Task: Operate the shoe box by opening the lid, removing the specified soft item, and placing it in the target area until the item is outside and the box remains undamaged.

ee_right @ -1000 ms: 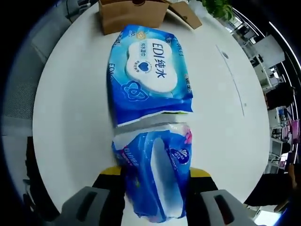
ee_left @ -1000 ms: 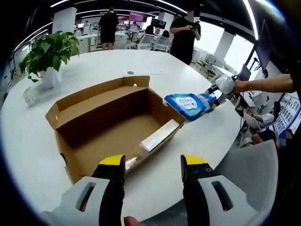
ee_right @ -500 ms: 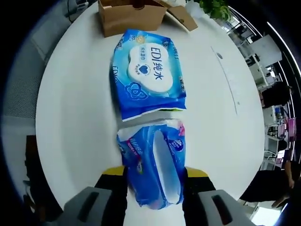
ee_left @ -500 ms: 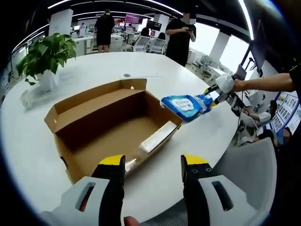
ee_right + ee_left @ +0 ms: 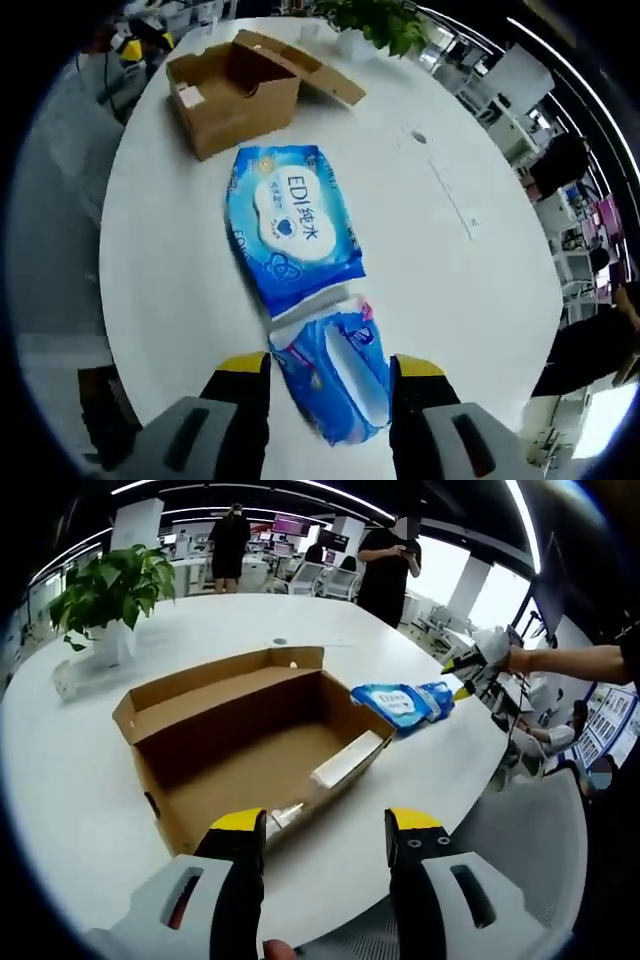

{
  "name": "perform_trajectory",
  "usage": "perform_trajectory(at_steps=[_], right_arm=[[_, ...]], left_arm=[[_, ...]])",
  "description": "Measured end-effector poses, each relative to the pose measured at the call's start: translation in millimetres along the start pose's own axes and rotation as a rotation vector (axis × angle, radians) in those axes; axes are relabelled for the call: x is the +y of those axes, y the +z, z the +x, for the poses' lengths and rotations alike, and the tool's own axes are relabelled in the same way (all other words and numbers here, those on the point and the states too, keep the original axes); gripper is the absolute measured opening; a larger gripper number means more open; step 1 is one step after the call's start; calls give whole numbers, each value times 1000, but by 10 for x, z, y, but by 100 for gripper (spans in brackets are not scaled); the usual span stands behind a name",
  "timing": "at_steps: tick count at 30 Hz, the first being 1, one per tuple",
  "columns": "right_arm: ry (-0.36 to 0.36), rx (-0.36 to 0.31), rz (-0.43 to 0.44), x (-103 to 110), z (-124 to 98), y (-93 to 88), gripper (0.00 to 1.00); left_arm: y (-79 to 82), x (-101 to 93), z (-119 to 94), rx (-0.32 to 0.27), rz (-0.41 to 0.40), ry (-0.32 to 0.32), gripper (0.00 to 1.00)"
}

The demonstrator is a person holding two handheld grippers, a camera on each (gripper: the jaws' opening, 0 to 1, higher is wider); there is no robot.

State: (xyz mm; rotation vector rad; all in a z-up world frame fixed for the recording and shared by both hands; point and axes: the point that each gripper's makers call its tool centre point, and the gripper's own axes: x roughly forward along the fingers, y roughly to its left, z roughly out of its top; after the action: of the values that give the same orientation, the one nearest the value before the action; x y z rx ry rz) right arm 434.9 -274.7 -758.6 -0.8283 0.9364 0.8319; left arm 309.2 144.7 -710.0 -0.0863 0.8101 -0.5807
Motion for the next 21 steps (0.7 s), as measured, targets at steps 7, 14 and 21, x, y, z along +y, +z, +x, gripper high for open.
perform_trajectory(at_steps=[7,14,21], right_arm=[[27,-166,246,71,-63,502,45],[51,-238,312,272,-14,1013,45],[120,-318,366,493,119,1566,45]], left_arm=[[44,94,-76,-26,-7,-6,49],[9,247,-187,-37,-11,0,49],[-27,416,-324,-53,-27,15,49]])
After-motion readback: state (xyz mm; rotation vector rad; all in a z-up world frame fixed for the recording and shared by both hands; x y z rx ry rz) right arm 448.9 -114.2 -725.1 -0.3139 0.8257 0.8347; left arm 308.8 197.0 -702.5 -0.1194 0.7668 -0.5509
